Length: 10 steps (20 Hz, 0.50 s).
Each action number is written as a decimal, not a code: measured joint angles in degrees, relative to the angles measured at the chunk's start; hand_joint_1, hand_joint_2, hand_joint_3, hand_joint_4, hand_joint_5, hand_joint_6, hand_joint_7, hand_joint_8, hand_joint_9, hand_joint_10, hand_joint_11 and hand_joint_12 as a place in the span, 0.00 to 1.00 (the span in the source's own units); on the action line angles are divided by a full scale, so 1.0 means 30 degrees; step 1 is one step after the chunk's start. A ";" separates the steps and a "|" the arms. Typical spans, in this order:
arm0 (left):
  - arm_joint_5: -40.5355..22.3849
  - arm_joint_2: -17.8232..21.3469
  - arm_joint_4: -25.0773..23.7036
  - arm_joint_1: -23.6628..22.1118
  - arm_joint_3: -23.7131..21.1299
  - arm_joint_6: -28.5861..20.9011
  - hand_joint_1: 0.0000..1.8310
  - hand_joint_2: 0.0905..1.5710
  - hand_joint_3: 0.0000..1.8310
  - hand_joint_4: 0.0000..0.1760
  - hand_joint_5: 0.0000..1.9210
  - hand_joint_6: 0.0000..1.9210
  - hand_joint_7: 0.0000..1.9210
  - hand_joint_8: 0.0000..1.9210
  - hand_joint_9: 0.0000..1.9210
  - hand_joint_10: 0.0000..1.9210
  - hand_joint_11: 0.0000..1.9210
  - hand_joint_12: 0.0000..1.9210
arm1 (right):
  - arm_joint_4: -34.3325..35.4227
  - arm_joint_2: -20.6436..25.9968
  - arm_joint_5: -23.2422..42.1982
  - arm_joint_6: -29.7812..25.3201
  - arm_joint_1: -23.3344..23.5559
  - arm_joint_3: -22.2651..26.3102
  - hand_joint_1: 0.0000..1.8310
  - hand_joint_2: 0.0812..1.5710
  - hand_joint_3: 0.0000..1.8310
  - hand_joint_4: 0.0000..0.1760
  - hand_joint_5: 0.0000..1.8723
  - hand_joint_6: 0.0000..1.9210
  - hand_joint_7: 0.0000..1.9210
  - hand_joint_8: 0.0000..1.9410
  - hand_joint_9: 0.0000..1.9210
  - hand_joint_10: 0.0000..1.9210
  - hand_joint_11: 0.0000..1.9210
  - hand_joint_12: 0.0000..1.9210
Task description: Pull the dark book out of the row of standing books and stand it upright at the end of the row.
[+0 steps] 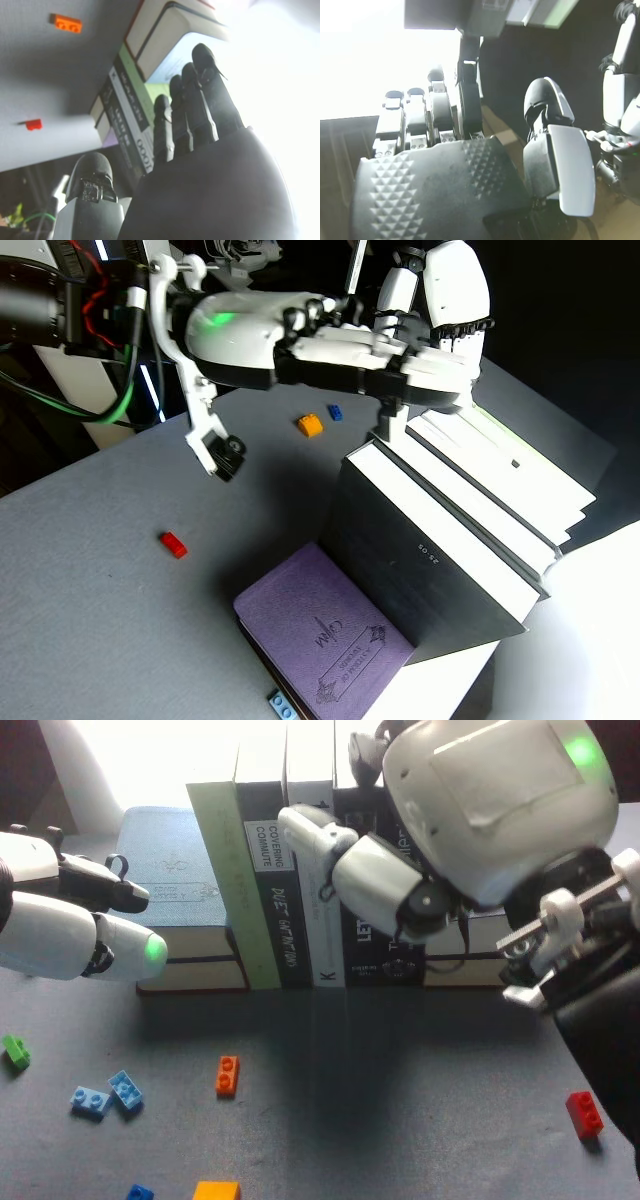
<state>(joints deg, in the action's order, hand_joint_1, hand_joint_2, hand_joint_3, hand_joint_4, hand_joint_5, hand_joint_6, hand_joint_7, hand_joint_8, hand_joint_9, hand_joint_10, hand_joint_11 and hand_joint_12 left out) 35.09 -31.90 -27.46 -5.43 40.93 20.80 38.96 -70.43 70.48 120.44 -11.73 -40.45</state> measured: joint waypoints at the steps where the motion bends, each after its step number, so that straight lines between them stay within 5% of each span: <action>1: 0.0000 -0.0007 0.0000 0.0000 0.0000 0.0000 0.02 0.77 0.00 0.35 0.13 0.01 0.16 0.00 0.18 0.01 0.21 0.01 | -0.0022 0.0095 0.0095 0.0168 -0.0124 0.0240 0.00 0.76 0.00 0.00 0.49 0.36 0.19 0.01 0.00 0.00 0.00 0.00; 8: 0.0000 -0.0007 0.0000 0.0000 0.0000 -0.0007 0.00 0.76 0.00 0.46 0.11 0.00 0.15 0.00 0.17 0.00 0.21 0.01 | -0.0299 0.0896 0.1049 0.0882 -0.1370 0.2790 0.00 0.75 0.00 0.00 0.44 0.42 0.14 0.00 0.00 0.00 0.00 0.00; 10: 0.0007 0.0000 0.0000 0.0000 0.0000 -0.0007 0.00 0.77 0.00 0.38 0.13 0.01 0.16 0.00 0.18 0.00 0.21 0.01 | -0.0357 0.1027 0.1253 0.1137 -0.1778 0.3592 0.00 0.76 0.00 0.00 0.47 0.39 0.17 0.01 0.00 0.00 0.00 0.00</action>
<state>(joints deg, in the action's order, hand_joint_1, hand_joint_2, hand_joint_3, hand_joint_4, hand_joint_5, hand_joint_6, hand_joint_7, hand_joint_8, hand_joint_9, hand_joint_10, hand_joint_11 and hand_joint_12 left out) 35.11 -31.90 -27.46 -5.43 40.93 20.78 37.89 -67.35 74.24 123.85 -17.06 -29.67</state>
